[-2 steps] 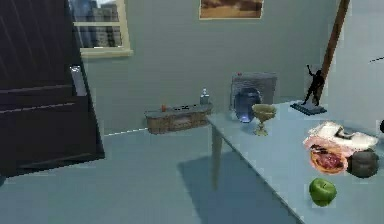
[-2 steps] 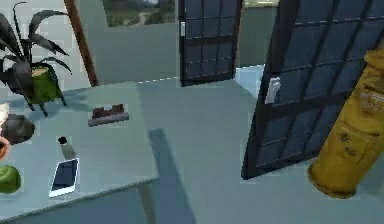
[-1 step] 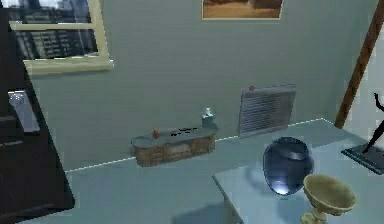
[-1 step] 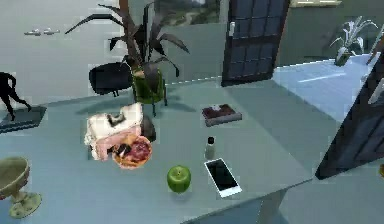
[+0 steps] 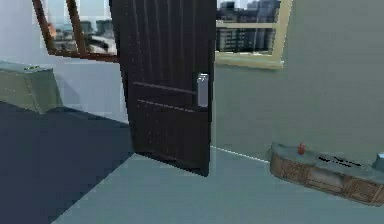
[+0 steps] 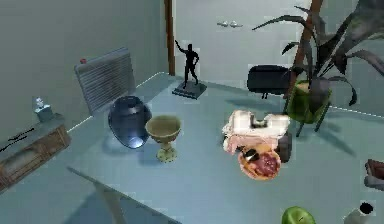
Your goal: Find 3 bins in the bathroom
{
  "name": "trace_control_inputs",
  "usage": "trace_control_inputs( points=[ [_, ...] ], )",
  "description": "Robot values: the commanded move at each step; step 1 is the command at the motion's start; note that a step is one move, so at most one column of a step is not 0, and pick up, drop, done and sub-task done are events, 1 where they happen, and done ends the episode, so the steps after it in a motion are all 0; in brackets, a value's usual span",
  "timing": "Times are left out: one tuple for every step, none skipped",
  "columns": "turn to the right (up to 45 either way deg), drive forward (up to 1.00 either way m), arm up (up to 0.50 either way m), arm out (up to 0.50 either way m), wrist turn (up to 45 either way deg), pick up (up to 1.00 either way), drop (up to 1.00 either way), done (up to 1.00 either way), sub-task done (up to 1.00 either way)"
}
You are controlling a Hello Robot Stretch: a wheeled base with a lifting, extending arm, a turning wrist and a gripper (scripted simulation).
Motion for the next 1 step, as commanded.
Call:
trace_control_inputs(
  points=[
    [-27.0, 0.00, 0.00, 0.00, 0.0, 0.00, 0.00, 0.00, 0.00]
  ],
)
